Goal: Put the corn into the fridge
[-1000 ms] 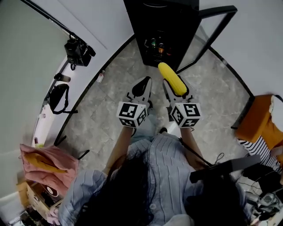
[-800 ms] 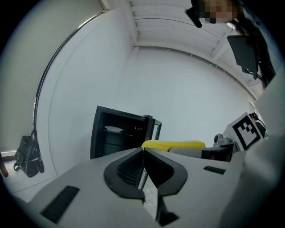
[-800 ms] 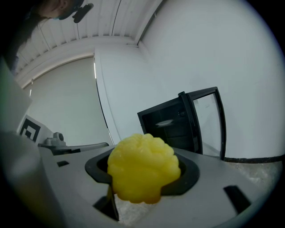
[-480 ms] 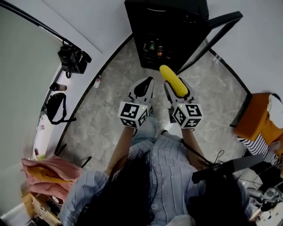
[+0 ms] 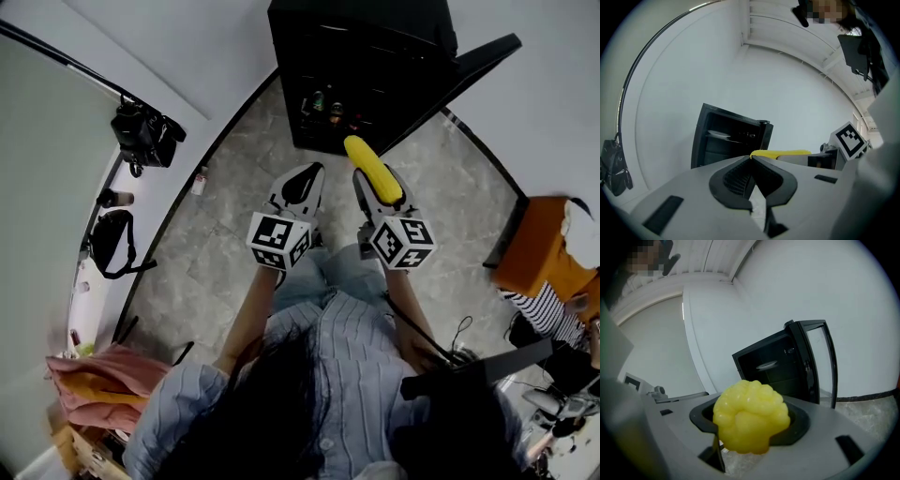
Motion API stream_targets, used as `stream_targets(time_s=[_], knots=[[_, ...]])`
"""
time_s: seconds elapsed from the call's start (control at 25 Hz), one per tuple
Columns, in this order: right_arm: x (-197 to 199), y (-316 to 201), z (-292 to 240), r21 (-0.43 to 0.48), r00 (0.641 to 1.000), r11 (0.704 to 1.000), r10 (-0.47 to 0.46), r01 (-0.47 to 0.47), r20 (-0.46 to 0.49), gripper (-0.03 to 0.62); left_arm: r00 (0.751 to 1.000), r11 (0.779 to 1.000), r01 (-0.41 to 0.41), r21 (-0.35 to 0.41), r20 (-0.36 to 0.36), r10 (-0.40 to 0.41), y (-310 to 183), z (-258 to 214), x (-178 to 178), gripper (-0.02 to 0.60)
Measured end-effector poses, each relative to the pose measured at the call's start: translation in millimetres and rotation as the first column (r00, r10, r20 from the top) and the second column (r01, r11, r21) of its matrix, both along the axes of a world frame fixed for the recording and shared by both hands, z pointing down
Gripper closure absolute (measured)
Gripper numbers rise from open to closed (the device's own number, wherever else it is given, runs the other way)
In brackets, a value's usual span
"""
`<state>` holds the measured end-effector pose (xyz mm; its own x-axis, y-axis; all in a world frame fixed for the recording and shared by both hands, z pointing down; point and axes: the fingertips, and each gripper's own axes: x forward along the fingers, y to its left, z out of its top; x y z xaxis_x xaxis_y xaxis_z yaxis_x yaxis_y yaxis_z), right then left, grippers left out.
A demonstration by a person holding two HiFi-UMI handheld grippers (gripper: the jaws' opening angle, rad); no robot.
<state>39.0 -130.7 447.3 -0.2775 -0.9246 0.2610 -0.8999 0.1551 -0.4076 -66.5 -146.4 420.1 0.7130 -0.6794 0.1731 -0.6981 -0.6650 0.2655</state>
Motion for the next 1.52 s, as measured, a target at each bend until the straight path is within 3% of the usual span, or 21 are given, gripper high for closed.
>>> stream_targets(time_s=[0.64, 1.0, 1.52], knots=[[17, -91, 66, -0.051, 0.997, 0.997, -0.055, 0.052, -0.062, 0.33, 0.999, 0.999, -0.038, -0.034, 0.02, 0.039, -58, 51, 25, 0.566], [34, -160, 108, -0.057, 0.998, 0.998, -0.023, 0.02, -0.054, 0.331, 1.0, 0.999, -0.003, -0.032, 0.018, 0.004, -105, 79, 36, 0.566], [34, -244, 157, -0.12, 0.992, 0.99, -0.081, 0.07, -0.094, 0.331, 0.998, 0.996, 0.055, -0.075, 0.015, -0.054, -143, 106, 36, 0.566]])
